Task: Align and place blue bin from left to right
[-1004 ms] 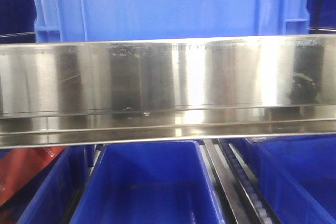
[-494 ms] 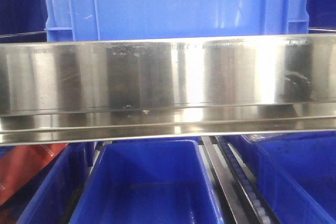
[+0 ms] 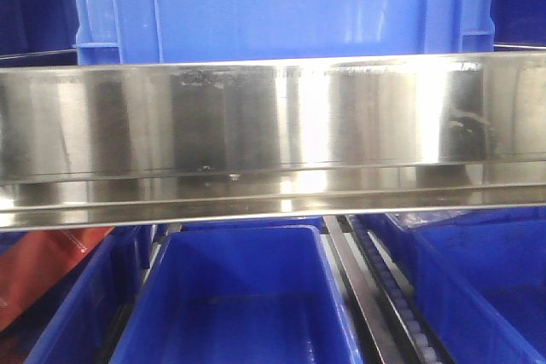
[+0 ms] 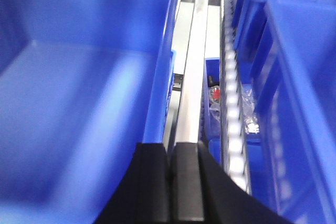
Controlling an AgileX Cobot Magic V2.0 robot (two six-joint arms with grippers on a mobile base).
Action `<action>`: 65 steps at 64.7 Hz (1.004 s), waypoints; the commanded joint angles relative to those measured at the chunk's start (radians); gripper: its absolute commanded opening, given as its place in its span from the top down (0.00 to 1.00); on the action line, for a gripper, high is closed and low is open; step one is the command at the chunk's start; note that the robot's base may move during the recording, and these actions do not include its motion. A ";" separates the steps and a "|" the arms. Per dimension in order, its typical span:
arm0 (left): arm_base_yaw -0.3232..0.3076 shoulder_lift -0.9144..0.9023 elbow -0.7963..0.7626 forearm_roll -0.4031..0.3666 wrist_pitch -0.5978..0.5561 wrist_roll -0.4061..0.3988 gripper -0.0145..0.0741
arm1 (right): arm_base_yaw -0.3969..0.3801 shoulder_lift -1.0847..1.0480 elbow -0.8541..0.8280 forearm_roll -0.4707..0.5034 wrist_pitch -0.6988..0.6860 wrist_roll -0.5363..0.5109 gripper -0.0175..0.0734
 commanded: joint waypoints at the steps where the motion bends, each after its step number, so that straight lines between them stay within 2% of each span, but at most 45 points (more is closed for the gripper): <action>1: 0.002 -0.114 0.138 -0.012 -0.137 -0.008 0.96 | -0.001 -0.112 0.161 -0.017 -0.139 -0.009 0.89; 7: 0.002 -0.229 0.293 -0.012 -0.235 -0.006 0.96 | -0.001 -0.236 0.329 -0.017 -0.244 -0.009 0.89; 15: 0.002 -0.368 0.445 -0.011 -0.307 0.001 0.96 | -0.001 -0.409 0.522 -0.017 -0.362 -0.009 0.89; 32: 0.002 -0.606 0.671 -0.004 -0.312 0.002 0.96 | -0.001 -0.754 0.836 -0.026 -0.440 -0.009 0.89; 50: 0.002 -0.685 0.746 -0.004 -0.312 0.002 0.96 | -0.001 -1.122 1.050 -0.040 -0.444 -0.009 0.89; 65: 0.002 -0.685 0.746 -0.004 -0.312 0.002 0.96 | -0.001 -1.197 1.075 -0.040 -0.450 -0.009 0.89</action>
